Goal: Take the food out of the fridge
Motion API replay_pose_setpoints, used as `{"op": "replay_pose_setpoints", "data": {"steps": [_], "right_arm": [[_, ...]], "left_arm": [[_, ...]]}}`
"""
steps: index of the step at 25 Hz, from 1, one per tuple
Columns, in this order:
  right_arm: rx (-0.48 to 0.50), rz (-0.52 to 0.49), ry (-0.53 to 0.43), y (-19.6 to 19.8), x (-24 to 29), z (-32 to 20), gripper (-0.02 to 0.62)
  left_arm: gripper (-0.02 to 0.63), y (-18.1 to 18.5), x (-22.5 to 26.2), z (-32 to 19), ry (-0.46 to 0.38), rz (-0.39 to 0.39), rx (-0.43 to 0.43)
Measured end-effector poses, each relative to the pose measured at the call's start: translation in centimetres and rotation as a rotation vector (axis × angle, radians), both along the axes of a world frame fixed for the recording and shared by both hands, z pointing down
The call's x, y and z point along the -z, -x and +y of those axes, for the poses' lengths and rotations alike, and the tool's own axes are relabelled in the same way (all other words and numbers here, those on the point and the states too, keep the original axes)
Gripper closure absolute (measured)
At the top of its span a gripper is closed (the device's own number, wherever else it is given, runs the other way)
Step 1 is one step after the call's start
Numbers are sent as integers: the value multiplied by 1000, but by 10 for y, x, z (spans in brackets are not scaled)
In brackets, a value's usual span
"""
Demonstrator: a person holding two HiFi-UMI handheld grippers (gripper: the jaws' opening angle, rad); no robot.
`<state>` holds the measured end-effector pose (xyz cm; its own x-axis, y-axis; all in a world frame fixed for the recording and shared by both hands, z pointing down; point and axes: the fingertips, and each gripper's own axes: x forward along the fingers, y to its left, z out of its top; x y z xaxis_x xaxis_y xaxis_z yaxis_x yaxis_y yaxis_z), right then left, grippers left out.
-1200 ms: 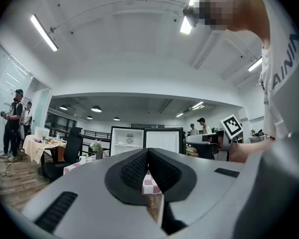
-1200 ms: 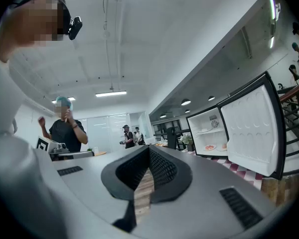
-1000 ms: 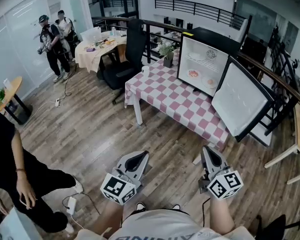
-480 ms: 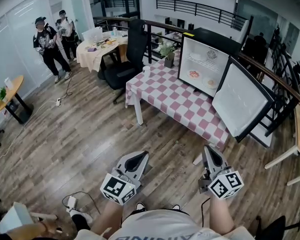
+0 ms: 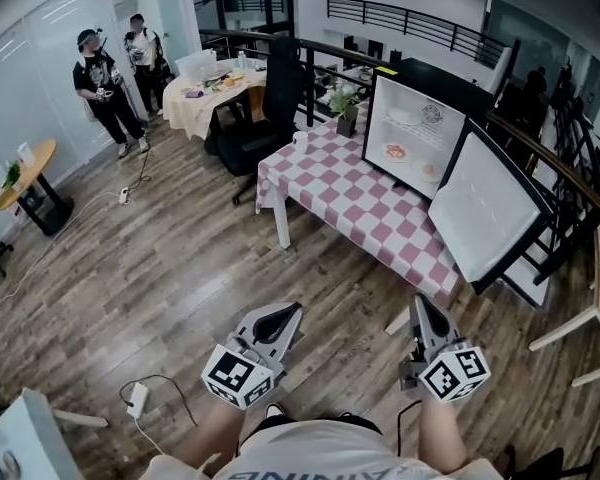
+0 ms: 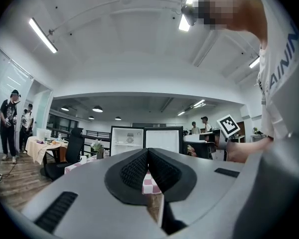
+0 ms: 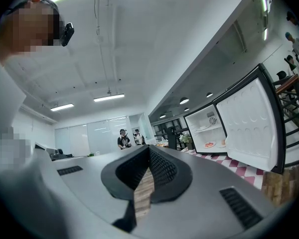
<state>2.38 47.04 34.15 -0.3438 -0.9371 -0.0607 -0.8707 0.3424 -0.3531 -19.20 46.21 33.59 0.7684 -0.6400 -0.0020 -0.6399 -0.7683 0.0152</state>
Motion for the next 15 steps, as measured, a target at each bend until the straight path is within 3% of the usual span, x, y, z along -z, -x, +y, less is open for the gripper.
{"op": "replay_pose_setpoints", "data": {"steps": [15], "right_arm": [[138, 50, 48, -51, -42, -14, 575]], "left_arm": [[598, -75, -27, 4, 43, -24, 68]]}}
